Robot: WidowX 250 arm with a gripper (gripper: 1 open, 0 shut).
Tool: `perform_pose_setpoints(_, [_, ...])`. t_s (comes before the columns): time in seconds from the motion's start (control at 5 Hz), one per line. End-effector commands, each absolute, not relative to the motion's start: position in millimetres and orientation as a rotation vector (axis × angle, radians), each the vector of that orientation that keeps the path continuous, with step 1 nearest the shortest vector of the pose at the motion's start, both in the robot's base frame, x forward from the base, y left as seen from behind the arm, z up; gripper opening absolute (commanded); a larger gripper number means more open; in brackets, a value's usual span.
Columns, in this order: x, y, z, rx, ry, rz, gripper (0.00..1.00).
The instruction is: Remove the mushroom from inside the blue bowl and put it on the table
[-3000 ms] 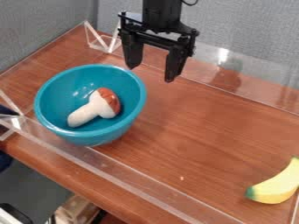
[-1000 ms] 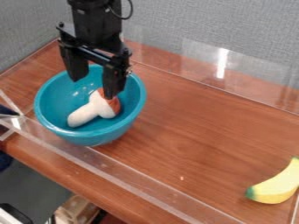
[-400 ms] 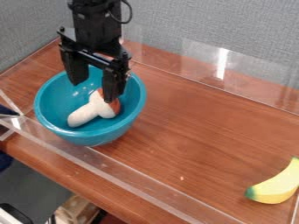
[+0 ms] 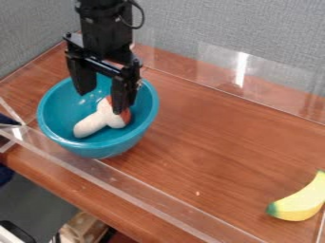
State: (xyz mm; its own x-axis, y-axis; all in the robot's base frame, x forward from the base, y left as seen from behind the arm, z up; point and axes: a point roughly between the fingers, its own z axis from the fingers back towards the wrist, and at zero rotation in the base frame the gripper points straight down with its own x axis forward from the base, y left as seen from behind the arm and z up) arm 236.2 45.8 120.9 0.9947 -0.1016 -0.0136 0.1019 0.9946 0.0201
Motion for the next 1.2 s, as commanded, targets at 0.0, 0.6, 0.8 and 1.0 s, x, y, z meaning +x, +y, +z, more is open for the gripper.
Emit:
perform_pose_setpoints(0.0, [243.1, 52.7, 129.9, 0.034, -0.021, -0.1, 1.0])
perform_pose_setpoints(0.6, [247.0, 56.8, 121.9, 0.047, 0.006, -0.106, 1.0])
perform_pose_setpoints(0.8, [248.5, 58.2, 120.2, 0.052, 0.008, -0.109, 1.0])
perform_pose_setpoints(1.0, [250.0, 60.0, 111.9, 0.035, 0.015, -0.103, 1.0])
